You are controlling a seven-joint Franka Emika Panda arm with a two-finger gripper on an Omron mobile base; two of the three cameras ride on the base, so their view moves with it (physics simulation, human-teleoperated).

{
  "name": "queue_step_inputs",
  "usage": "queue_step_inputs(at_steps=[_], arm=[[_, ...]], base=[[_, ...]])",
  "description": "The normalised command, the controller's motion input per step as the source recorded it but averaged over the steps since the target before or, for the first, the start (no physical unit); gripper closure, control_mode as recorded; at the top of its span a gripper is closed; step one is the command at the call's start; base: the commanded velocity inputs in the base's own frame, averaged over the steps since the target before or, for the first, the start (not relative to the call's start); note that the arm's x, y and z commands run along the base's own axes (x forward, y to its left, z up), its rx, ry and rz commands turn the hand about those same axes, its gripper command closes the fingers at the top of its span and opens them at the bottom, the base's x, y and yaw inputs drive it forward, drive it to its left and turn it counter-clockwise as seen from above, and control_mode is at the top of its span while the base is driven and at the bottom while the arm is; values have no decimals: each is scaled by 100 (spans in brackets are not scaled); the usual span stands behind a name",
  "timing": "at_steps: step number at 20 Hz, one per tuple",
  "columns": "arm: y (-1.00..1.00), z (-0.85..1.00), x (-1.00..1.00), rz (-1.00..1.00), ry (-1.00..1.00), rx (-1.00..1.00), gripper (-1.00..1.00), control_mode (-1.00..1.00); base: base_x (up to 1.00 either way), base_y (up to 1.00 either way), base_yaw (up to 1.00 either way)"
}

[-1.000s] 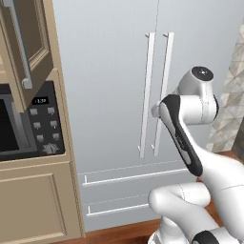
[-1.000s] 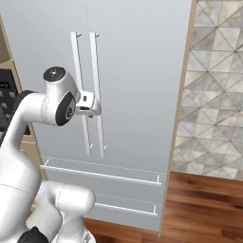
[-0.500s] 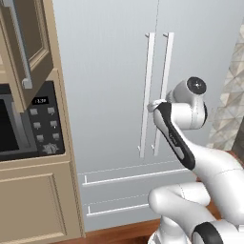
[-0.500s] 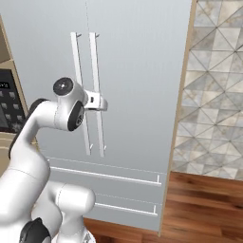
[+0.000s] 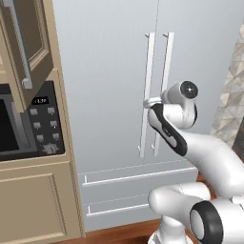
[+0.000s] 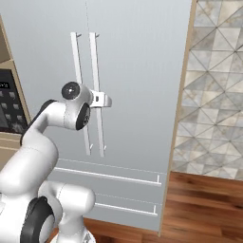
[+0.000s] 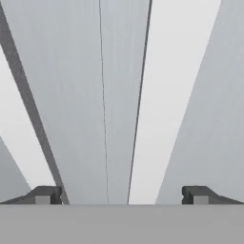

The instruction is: There is a bowl on the dining counter. Grab a lemon wedge from the fridge and place it in the bowl. Then get the liquor bottle and glass cup from the cabinet and place them next to the bowl.

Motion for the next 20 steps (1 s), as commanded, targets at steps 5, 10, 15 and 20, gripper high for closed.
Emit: queue_step_inputs(at_steps=[5, 10, 15, 20], arm=[[-3, -1, 53, 0, 0, 0, -100, -100], [-1, -9, 52, 0, 0, 0, -100, -100], [-2, -17, 30, 0, 0, 0, -100, -100], [-4, -35, 2, 0, -16, 0, 100, -100]], base=[[0, 0, 0], [0, 0, 0], [0, 0, 0], [0, 0, 0]])
